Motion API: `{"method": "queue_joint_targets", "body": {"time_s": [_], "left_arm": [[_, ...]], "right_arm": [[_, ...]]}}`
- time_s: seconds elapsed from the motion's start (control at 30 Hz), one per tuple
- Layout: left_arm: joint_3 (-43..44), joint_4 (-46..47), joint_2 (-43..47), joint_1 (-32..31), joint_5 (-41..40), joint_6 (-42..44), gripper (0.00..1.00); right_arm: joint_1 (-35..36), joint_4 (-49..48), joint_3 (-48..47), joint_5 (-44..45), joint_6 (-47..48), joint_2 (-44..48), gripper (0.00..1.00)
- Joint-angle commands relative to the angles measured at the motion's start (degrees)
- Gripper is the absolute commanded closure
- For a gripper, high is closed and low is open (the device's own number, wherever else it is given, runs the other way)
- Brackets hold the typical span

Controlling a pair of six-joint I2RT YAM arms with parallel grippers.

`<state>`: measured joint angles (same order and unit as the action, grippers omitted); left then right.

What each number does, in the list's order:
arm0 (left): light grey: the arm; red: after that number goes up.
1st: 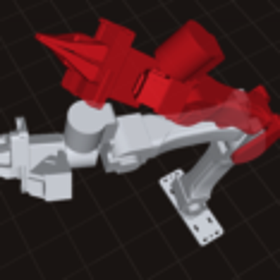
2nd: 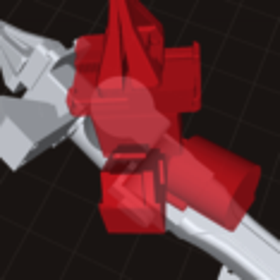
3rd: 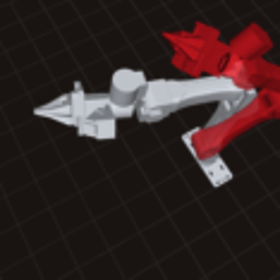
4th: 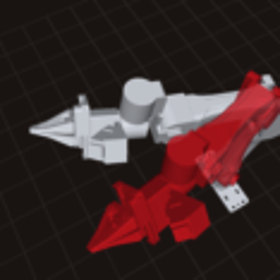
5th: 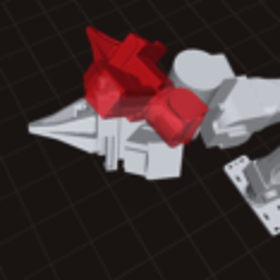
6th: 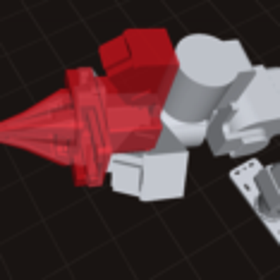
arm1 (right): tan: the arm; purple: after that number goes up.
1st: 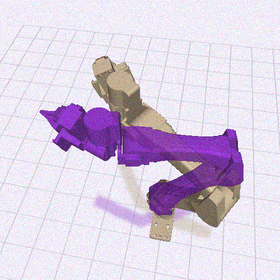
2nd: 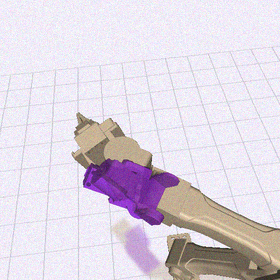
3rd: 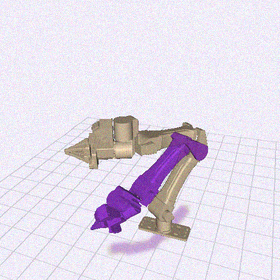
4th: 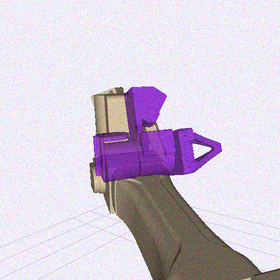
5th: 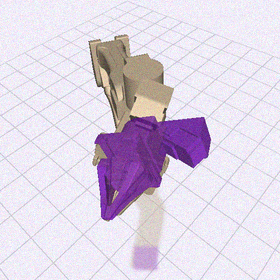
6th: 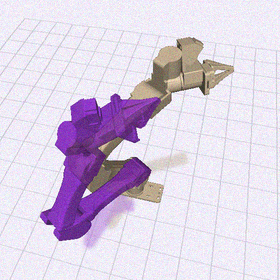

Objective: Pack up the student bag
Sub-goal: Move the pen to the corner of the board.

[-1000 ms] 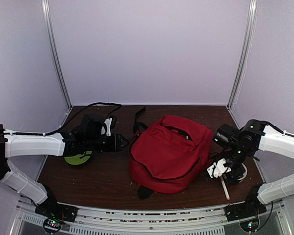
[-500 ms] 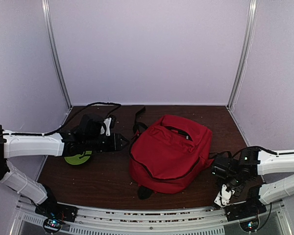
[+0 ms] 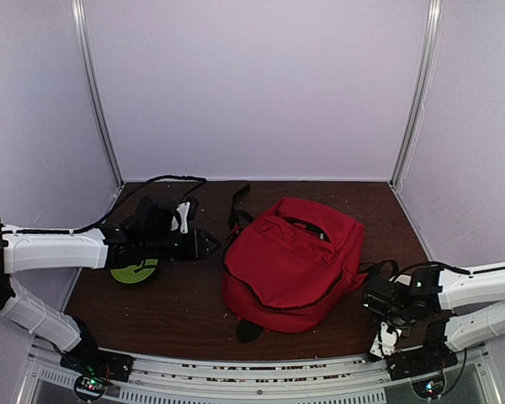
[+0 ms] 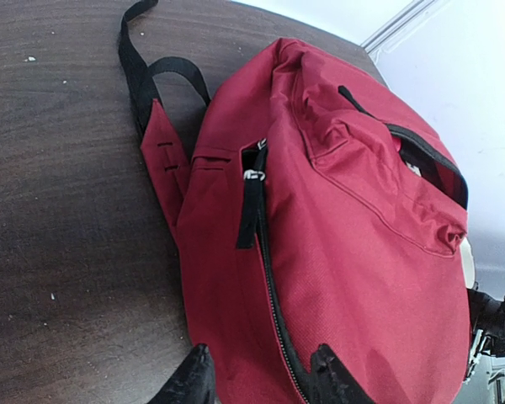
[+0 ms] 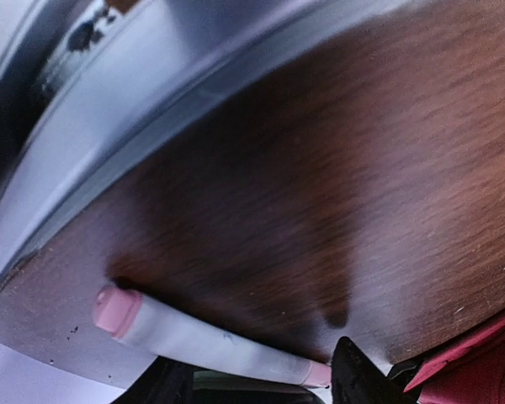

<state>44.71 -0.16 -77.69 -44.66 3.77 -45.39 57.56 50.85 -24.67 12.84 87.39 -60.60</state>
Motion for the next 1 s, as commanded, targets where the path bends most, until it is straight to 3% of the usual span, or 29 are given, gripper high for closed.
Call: {"method": "queue_joint_targets", "body": {"time_s": [0.0,0.4,0.5,0.77,0.97], "left_arm": [[1.4,0.5,1.6,0.3,-0.5,1.0,0.58],[0.3,3.6,1.3,0.3,0.4,0.3,0.58],[-0.2,2.5,3.0,0.3,-0.3,0.8,0.58],[-2.7,-2.1,10.2,0.3,-4.2,3.1,0.57],[-2.2,-4.7,10.7,0.3,-5.3,5.2,0.57]], "right_arm": [[0.4,-5.2,2.9,0.2,2.8,-0.6,0.46],[2.0,-6.0,-7.6,-9.3,-0.2,-10.5,0.71],[2.7,-4.0,-10.6,-10.2,-2.2,-14.6,0.72],[2.8,6.5,-29.6,-19.5,-17.1,-32.8,0.76],[3.6,11.0,-41.1,-27.8,-25.7,-38.5,0.85]]}}
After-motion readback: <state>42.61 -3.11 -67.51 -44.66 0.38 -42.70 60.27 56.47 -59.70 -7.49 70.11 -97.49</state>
